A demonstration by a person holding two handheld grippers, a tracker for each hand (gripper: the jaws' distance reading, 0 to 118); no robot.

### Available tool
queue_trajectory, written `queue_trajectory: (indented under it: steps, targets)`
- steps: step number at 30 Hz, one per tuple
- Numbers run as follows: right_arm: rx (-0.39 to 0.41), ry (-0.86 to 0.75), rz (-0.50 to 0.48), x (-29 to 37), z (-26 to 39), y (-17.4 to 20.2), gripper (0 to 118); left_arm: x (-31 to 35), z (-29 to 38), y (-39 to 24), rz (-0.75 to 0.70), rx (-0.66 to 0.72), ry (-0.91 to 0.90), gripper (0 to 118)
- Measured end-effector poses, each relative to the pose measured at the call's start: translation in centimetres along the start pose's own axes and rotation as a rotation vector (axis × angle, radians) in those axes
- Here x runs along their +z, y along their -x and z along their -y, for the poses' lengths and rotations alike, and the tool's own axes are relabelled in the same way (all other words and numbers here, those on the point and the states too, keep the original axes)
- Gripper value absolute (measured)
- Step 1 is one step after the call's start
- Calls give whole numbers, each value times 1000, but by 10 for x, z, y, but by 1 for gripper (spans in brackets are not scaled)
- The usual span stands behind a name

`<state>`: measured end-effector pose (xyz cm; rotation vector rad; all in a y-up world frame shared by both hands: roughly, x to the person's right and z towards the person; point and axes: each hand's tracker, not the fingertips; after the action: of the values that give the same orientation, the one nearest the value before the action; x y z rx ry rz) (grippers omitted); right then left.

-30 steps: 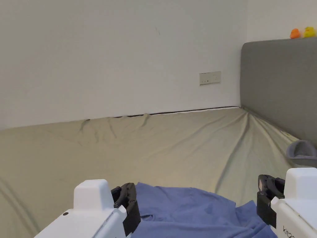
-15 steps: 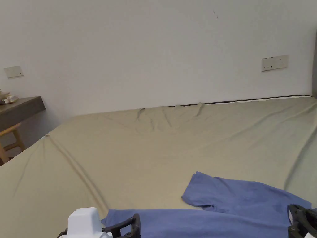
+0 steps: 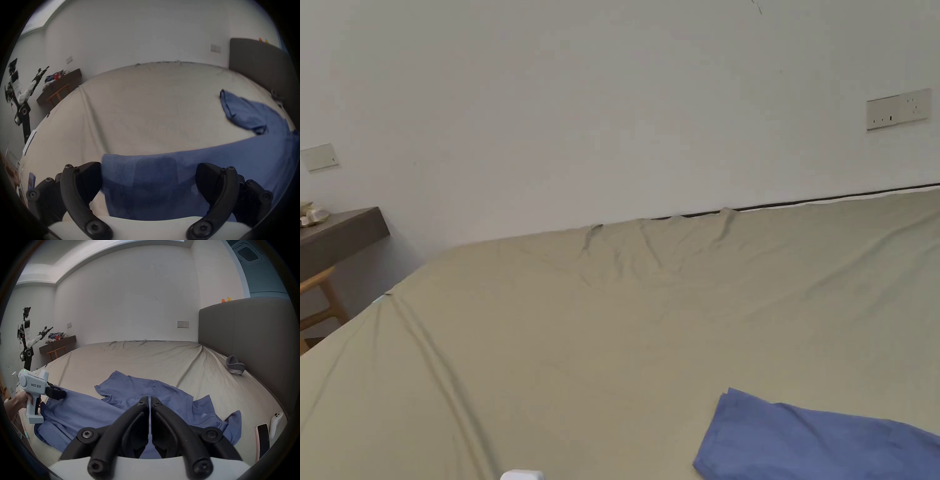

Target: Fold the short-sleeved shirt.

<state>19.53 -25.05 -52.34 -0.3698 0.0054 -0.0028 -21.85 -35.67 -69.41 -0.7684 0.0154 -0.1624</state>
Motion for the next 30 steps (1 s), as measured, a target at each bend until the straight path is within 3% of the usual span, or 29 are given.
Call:
queue_trajectory:
  steps: [1,3,4,6,8,14,15,16,17,18,19,20,21,22,25,30]
  targets:
    - [2,6,-1,-3,0,0,3,-2,-2,-2,-2,-19,10,110]
    - [4,9,1,-4,0,1,3,8,-5,-6,18,-37,-11,92]
    - [0,7,2,-3,0,1,3,13,-4,-11,32,-64,-56,80]
    - [-21,1,-13,-3,0,0,3,15,-3,-17,66,-99,-50,44]
    - [-46,5,-20,-2,-1,-3,3,14,-4,-22,118,-67,-33,14]
    - [-30,-8,29,12,-12,-13,7,13,-11,-7,169,124,2,9]
    - [-37,-2,38,13,-14,-18,19,11,-8,-6,162,153,-10,9]
    - [-55,21,47,15,-17,-23,45,9,-2,-8,167,163,-18,9]
    - [-73,44,62,17,-19,-29,89,10,1,-11,153,150,-35,9]
    - [-90,68,75,17,-21,-36,114,10,0,-9,143,134,-37,9]
    - [-107,89,96,18,-21,-44,118,11,-3,-13,124,110,-31,9]
    - [-116,89,120,20,-22,-52,115,9,-3,-18,109,93,-21,9]
    - [-82,-16,187,28,-25,-62,115,9,-2,-21,105,81,-23,9]
    - [-137,68,164,29,-24,-70,115,9,-4,-19,104,84,-21,9]
    - [-141,104,257,39,-31,-96,115,11,-4,-16,114,99,-23,9]
    - [-70,203,401,39,-19,-130,115,15,-4,-16,116,101,-20,9]
